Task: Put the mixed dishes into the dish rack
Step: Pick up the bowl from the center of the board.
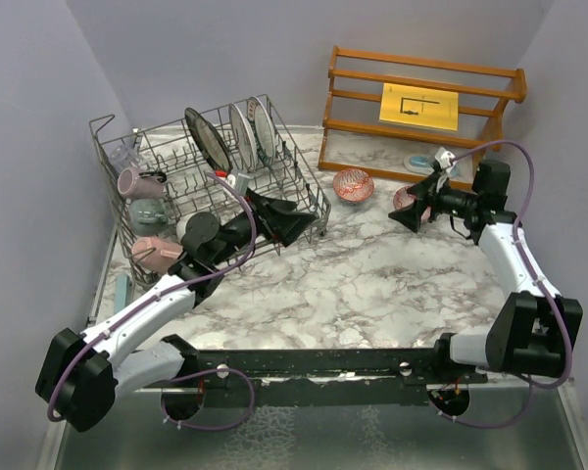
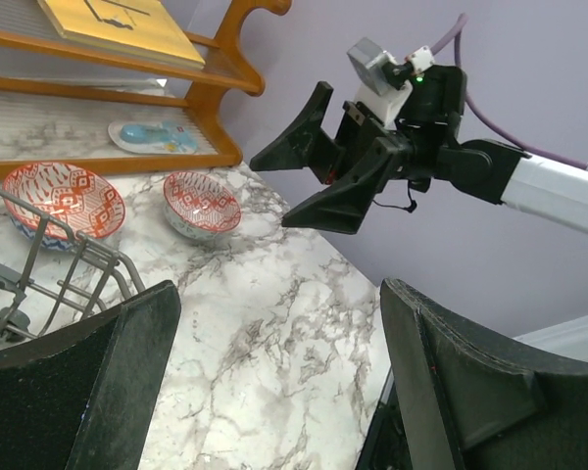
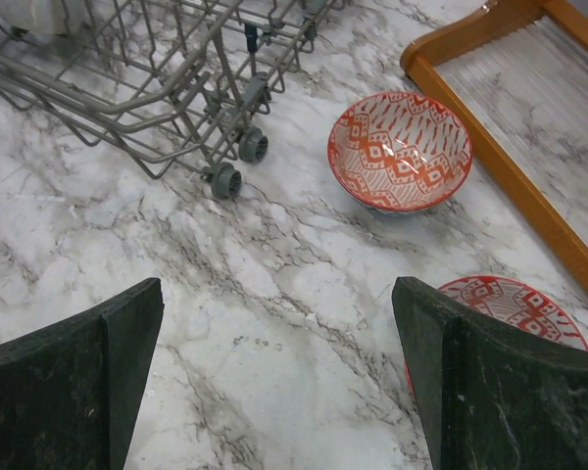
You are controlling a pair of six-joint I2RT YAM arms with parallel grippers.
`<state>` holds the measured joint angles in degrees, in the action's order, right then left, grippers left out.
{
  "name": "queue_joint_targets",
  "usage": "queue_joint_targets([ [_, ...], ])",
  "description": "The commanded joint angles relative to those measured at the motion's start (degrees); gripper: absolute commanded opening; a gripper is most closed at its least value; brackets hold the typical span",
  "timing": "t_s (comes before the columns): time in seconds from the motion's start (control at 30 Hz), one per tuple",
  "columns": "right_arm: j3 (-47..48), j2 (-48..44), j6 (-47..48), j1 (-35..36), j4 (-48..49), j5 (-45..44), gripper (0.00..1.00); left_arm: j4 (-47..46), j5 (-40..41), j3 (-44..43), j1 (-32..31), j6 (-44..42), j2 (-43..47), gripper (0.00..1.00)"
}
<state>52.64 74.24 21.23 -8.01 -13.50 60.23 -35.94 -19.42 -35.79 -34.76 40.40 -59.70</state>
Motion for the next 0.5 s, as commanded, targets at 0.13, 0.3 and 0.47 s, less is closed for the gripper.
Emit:
queue_joint_targets([
  [0.13, 8.17, 8.70, 12.72, -0.43, -12.25, -8.84, 1.00, -5.14, 0.92, 1.54, -0.30, 0.24, 1.36, 0.85],
  [0.3, 11.39, 13.24, 16.47, -0.34, -16.25, -12.63, 1.00, -5.24, 1.00, 1.59, -0.30, 0.04, 1.64, 0.85],
  [0.47, 13.03, 15.80, 17.62, -0.17, -17.60, -14.47, 1.00, -4.58, 1.65, 1.60, -0.30, -0.42, 2.20, 0.85],
])
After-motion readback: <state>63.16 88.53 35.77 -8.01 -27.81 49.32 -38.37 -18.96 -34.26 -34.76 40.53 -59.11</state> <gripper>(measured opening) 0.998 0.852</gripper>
